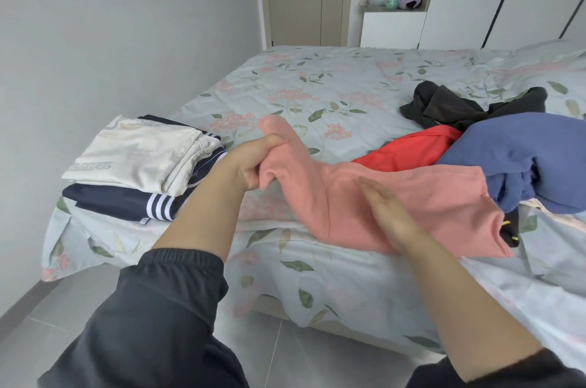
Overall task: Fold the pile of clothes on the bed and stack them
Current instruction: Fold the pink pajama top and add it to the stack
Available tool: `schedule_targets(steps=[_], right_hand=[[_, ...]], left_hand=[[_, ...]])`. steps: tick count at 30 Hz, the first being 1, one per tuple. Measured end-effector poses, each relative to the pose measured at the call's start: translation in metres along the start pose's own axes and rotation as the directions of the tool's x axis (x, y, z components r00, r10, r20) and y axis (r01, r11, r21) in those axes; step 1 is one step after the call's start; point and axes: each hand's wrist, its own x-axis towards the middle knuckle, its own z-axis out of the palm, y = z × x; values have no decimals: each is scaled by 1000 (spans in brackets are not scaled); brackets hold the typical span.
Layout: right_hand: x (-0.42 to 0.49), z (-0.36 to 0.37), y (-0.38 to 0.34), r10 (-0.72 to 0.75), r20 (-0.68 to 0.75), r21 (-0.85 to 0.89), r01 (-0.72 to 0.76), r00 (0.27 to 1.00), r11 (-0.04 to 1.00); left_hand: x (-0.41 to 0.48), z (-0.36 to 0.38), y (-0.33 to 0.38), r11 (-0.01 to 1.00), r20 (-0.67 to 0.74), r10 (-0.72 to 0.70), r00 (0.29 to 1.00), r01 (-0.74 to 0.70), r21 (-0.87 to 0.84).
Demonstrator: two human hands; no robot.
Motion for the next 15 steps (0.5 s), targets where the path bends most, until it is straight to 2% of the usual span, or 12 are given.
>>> schedule_targets(steps=[1, 3, 6, 8, 10, 12, 15], right_hand=[[-1, -14, -2, 87, 1, 225, -85, 996, 971], [-4, -45, -3, 213, 36, 566, -195, 976, 801], [-15, -93, 1, 300, 42, 775, -221, 953, 592], [-24, -122, 5, 342, 34, 839, -213, 939, 501], [-31, -144, 11, 387, 17, 855, -214, 922, 473], [-35, -159, 16, 429, -10, 823, -236, 903, 517], [-36, -165, 21, 507, -44, 731, -318, 861, 604]], left_hand=[[0, 18, 6, 1000, 1, 10, 1000, -10, 17], [1, 59, 14, 992, 6, 25, 1000, -26, 121], [8, 129, 9, 932, 20, 92, 996, -93, 350], [16, 172, -4, 886, 13, 146, 989, -136, 443], [24, 207, -24, 899, 32, 123, 992, -125, 421], [25, 230, -46, 934, 126, -9, 992, -36, 355], [27, 241, -73, 948, 275, -200, 940, 115, 296]])
